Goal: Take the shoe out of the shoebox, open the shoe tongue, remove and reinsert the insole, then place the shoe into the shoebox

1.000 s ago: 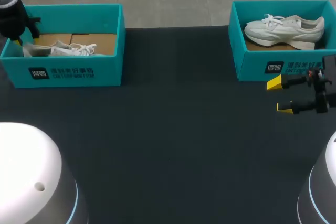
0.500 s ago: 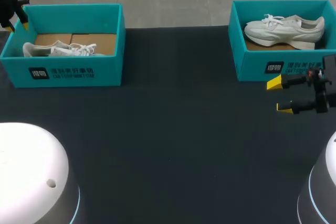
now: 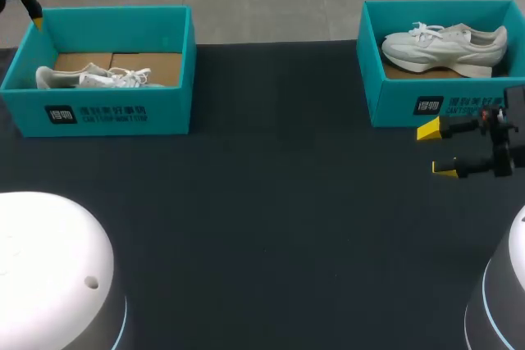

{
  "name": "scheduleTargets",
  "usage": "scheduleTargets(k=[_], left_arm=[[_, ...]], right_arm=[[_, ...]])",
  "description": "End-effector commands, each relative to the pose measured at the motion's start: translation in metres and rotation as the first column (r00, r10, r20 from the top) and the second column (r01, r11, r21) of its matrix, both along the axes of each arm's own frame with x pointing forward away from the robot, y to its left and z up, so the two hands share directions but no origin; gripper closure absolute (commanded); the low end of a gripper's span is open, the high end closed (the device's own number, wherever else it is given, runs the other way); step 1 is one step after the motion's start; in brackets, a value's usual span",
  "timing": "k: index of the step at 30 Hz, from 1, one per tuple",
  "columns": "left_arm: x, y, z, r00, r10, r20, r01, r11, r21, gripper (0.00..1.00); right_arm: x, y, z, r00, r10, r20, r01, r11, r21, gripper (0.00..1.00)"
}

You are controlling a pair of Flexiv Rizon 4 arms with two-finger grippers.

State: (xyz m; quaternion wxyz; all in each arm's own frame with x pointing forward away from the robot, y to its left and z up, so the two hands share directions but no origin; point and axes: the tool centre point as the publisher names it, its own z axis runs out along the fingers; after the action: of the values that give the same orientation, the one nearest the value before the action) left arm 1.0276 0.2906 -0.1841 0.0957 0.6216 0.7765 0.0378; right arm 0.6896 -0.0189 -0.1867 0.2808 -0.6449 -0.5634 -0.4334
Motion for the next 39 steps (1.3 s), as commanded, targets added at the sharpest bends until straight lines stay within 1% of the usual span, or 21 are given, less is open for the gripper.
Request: scheduleTargets(k=[1, 38, 39], left_arm=[[-0.0018, -0.0005, 0.0032, 1.0, 0.0, 0.0, 0.0, 1.0, 0.005, 0.0], [-0.0018, -0.0005, 0.0032, 1.0, 0.0, 0.0, 0.0, 1.0, 0.005, 0.0], [-0.0018, -0.0005, 0.0032, 1.0, 0.0, 0.0, 0.0, 1.0, 0.005, 0.0]], right_arm=[[-0.0012, 0.0006, 0.0001, 1.0, -0.003, 0.0, 0.003, 1.0, -0.002, 0.0], [-0.0012, 0.0006, 0.0001, 1.0, -0.003, 0.0, 0.003, 1.0, -0.002, 0.0], [0.0044, 0.0022, 0.0019, 1.0, -0.001, 0.005, 0.002, 1.0, -0.01, 0.0]])
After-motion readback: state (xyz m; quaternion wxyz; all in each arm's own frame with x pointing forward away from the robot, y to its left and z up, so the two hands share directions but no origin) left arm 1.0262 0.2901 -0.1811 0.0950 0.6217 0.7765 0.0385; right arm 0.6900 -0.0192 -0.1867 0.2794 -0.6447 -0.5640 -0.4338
